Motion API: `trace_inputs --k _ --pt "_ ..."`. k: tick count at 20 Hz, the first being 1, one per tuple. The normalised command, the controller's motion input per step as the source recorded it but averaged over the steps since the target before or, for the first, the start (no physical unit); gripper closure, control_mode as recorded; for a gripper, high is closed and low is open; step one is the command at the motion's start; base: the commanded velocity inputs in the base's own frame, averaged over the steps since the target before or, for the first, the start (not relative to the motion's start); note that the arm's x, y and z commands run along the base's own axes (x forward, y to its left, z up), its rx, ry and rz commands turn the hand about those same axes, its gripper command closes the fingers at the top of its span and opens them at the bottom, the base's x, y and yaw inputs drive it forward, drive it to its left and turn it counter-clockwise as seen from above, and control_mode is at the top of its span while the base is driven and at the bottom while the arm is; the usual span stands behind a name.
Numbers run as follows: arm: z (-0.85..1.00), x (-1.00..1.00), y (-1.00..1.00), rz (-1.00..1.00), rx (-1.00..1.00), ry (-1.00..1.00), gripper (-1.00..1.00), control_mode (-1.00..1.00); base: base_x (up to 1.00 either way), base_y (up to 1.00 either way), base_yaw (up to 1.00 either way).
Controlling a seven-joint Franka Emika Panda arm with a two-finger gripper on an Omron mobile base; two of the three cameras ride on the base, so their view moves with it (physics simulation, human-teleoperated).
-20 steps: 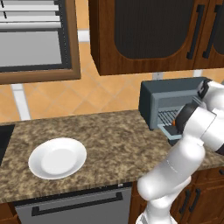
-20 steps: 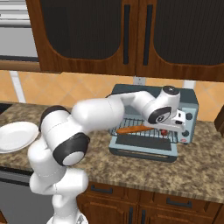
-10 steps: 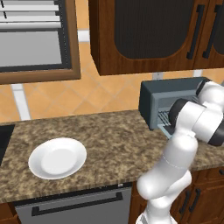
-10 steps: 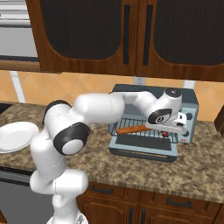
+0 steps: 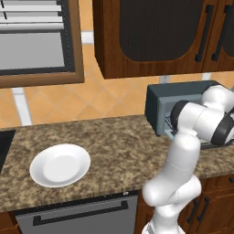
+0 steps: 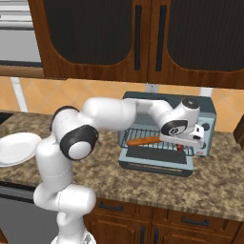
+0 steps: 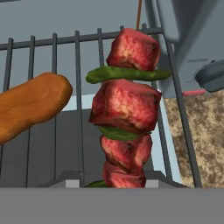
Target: Pick up the kebab skewer and baguette bread, and place them inside the toaster oven. Close the toaster oven door and start by setting the timer.
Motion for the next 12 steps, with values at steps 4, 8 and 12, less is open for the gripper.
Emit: trace_inputs --k 4,8,12 --pt "-0.14 0.03 -0.02 0.0 0.01 0.0 1.0 -1.0 0.0 0.0 0.0" --pt "-0.07 0.03 -0.02 0.0 0.01 0.0 1.0 -1.0 0.0 0.0 0.0" --pt "-0.06 0.0 -0.03 0.0 0.0 0.0 1.0 -1.0 0.0 0.0 0.0"
